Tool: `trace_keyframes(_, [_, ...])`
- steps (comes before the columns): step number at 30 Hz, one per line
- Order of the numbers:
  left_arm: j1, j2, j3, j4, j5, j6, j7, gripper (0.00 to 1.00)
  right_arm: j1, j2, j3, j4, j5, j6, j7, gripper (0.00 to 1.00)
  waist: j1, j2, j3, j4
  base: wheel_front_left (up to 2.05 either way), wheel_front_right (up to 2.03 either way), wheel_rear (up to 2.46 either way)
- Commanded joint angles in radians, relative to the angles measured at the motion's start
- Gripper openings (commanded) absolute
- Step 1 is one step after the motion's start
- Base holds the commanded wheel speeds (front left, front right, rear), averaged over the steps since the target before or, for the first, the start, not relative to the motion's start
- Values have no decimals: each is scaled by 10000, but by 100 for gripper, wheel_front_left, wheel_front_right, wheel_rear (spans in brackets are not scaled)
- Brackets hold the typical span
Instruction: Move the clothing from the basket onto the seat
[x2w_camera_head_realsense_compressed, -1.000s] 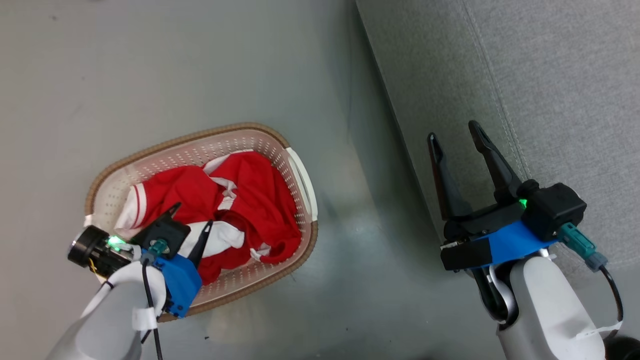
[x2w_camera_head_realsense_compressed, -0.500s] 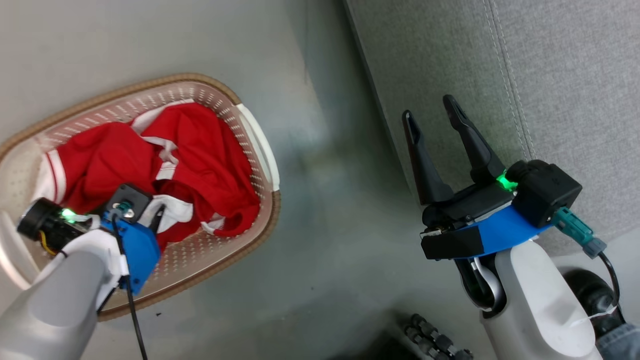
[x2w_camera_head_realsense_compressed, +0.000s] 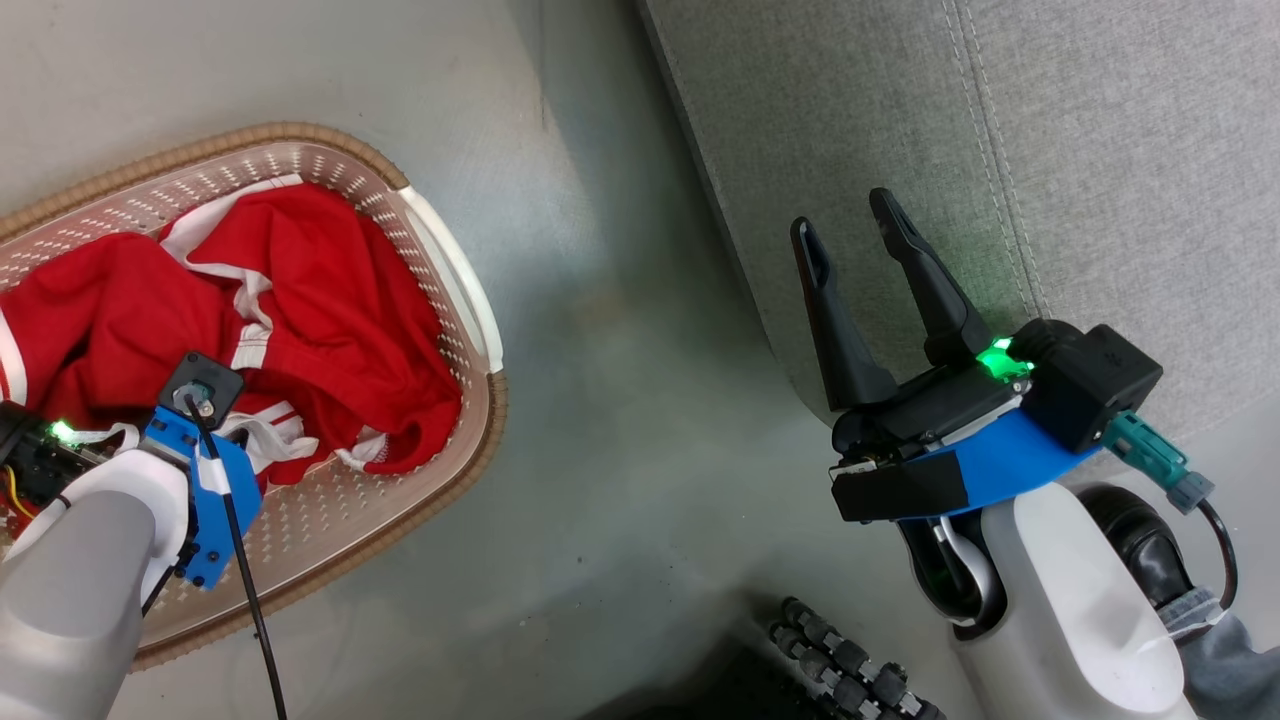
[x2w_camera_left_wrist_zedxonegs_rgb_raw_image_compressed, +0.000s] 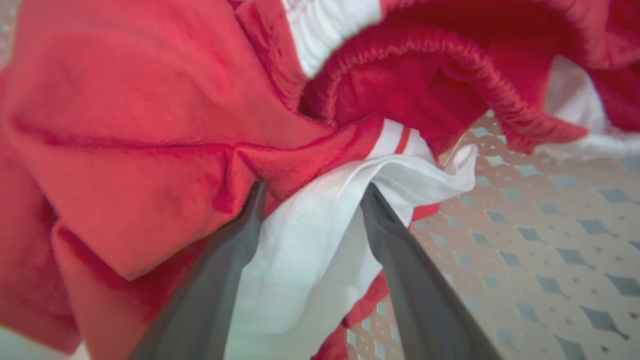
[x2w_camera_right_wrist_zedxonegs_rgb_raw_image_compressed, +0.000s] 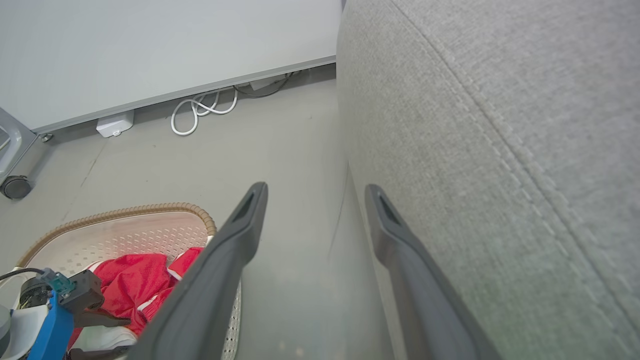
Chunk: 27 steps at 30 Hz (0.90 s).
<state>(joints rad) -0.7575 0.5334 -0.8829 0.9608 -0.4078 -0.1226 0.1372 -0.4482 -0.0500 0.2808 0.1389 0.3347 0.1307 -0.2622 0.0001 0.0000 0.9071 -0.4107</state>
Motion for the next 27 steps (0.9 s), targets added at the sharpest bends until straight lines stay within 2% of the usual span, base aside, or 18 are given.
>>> trace_keyframes(1, [-137, 67, -16, 26, -6, 90, 74, 43, -116, -7, 16, -16, 33, 1, -39, 100, -1, 0, -10, -19, 0, 0, 0])
trace_keyframes(2, [-146, 63, -38, 12, 8, 119, 103, 13, -118, -7, 26, -4, 56, 1, -39, 100, -1, 0, -19, -29, 0, 0, 0])
trace_keyframes(3, [-148, 59, -55, -5, 10, 140, 120, 0, -117, -7, 34, 8, 73, 1, -40, 100, -1, 0, -32, -34, 0, 0, 0])
trace_keyframes(18, [257, -411, -173, -228, -522, 9, 123, 0, -70, -7, -55, 209, -206, 1, -41, 100, -1, 0, -673, 256, 0, 0, 0])
trace_keyframes(27, [820, -1297, -223, 93, -964, -21, -485, 0, 230, -11, -305, 592, -849, 1, -39, 100, -1, 0, -2434, 875, 0, 0, 0])
